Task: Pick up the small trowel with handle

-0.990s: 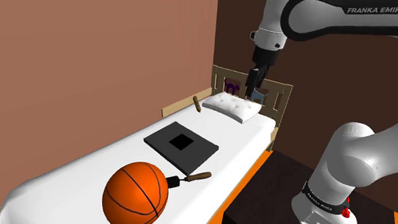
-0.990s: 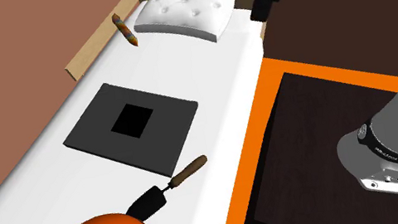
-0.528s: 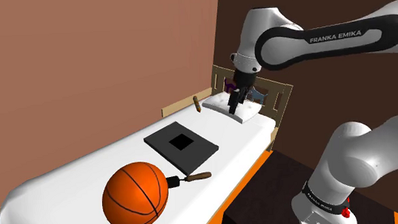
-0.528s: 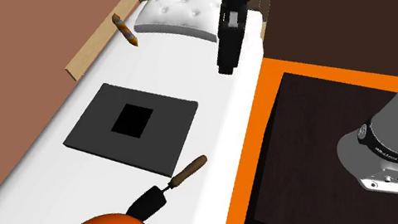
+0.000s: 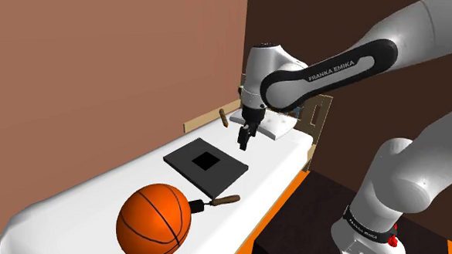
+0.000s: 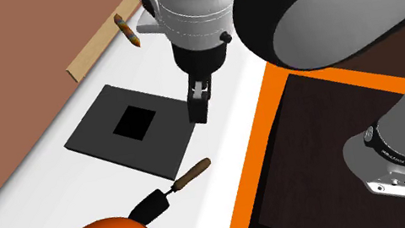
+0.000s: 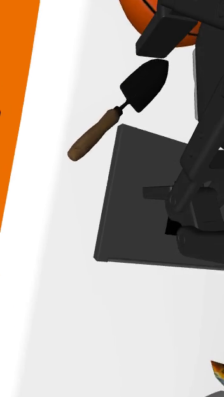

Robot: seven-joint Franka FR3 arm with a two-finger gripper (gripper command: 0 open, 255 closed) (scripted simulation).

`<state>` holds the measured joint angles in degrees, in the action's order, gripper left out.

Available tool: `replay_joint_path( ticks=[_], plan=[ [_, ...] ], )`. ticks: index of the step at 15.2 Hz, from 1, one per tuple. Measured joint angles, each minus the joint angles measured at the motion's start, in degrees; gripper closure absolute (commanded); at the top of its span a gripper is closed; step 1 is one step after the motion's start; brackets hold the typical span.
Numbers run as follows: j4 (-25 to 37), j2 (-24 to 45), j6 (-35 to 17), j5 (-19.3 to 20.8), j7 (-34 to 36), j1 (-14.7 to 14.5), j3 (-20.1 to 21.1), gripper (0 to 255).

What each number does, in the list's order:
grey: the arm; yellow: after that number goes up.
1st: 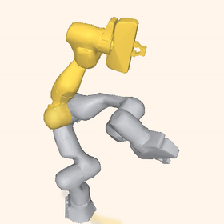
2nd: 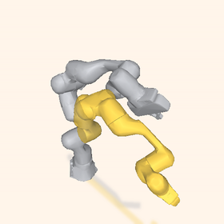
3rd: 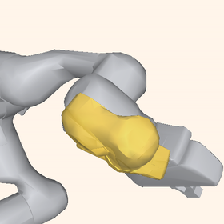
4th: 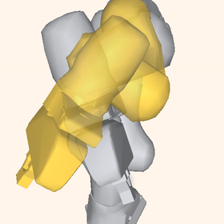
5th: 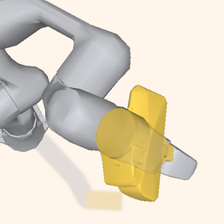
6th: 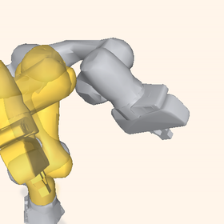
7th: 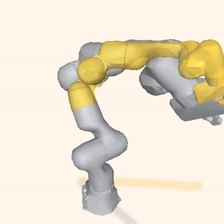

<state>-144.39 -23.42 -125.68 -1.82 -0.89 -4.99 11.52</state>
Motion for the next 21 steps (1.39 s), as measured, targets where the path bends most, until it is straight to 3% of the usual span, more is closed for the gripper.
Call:
replay_joint_path(
  ticks=[8, 14, 21],
  plan=[
    [2.5, 16.6, -12.7, 3.9, 3.7, -0.7, 4.2, 0],
    [7.9, 30.9, -19.9, 11.3, 9.3, -2.1, 5.6, 0],
    [16.3, 46.4, -24.8, 19.7, 14.5, -6.4, 3.4, 0]
  ],
)
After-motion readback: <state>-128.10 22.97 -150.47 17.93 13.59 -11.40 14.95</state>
